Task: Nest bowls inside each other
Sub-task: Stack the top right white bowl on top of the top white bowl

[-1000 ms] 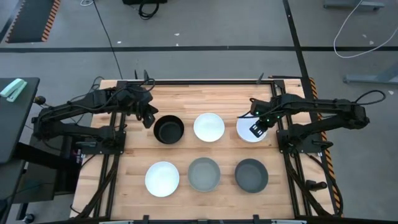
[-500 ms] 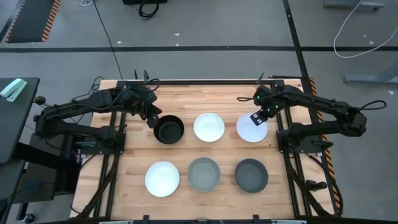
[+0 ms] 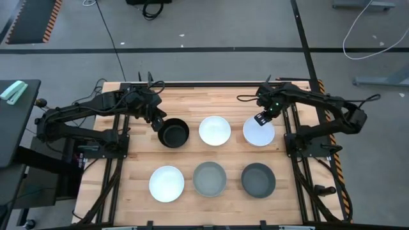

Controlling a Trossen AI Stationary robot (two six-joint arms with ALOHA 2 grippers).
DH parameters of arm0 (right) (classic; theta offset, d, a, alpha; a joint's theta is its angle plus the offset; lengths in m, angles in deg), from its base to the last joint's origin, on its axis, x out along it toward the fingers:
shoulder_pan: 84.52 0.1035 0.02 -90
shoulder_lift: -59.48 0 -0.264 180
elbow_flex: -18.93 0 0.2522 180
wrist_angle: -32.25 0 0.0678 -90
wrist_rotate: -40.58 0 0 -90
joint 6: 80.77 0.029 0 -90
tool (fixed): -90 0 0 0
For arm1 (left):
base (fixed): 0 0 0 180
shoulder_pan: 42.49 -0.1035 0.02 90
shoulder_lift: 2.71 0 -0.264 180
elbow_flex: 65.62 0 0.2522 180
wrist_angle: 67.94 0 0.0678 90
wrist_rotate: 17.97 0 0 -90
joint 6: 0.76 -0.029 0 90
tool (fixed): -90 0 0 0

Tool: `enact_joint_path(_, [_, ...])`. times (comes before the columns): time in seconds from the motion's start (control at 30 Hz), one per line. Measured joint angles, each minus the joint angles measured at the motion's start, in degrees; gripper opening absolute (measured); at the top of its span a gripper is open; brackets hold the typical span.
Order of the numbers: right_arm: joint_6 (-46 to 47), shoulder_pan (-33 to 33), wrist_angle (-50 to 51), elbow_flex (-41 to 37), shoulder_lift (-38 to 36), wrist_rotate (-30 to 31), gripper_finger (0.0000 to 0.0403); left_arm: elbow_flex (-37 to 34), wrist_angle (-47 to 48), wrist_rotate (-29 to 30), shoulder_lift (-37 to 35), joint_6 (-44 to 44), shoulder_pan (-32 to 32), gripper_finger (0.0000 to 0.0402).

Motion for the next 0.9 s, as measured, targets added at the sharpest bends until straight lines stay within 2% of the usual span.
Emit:
enact_joint_path(0.3, [-3.0,-2.7,-1.5,0.0,4.9,-0.5,0.0098,0.0,0.0,0.0,0.0,0.4,0.0,0.0039])
enact_joint_path(0.53, [-4.0,-2.5,-3.1,0.0,7.9,-2.8,0.0094,0.0,0.0,0.0,0.0,0.4,0.0,0.0036])
enact_joint_path(0.9, [-4.2,-2.5,-4.9,0.0,11.0,-3.1,0.0081,0.0,0.0,0.0,0.0,1.5,0.0,0.0032])
